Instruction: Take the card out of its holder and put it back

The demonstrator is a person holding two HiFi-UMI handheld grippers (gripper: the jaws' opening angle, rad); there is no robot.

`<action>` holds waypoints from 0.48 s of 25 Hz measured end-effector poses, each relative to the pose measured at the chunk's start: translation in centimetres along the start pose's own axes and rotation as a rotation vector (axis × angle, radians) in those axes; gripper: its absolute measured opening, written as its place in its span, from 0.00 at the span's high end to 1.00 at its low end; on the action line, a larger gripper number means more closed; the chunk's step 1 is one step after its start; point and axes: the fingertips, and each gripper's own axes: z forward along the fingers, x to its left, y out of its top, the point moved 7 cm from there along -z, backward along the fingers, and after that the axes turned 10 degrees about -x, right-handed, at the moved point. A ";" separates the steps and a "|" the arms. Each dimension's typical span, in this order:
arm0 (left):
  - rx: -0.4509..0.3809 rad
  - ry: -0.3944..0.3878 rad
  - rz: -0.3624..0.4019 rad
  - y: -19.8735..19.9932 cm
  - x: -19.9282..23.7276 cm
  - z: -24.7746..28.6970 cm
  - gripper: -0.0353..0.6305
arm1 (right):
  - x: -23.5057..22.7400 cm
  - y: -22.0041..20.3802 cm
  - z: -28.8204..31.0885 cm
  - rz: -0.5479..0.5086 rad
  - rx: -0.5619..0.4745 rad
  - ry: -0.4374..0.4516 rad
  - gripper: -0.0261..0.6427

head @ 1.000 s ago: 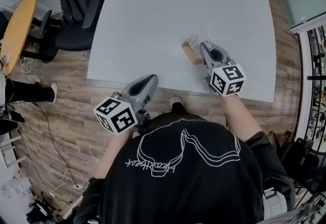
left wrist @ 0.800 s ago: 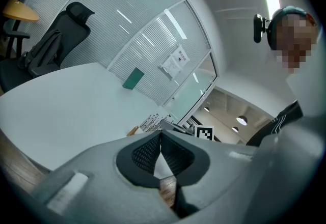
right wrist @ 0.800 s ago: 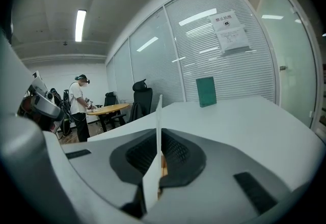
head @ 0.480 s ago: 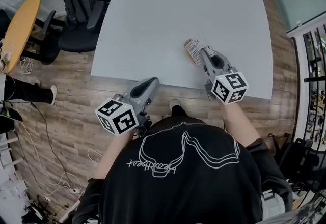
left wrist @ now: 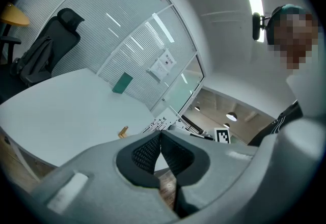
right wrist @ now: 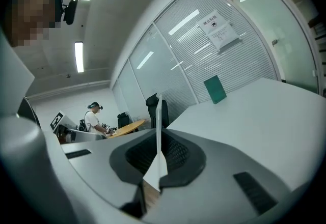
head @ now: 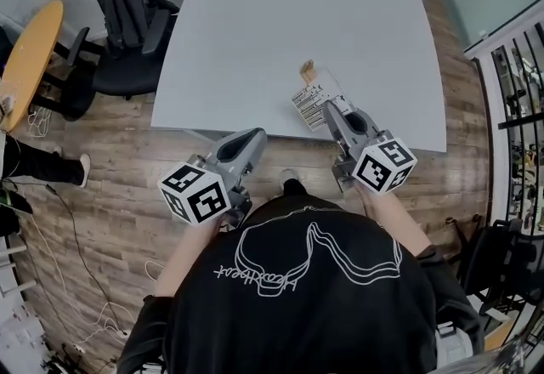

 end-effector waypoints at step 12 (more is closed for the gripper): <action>0.057 -0.063 0.091 -2.0 -1.9 -1.3 0.93 | 3.4 -0.4 -5.3 0.029 -0.050 -0.031 0.93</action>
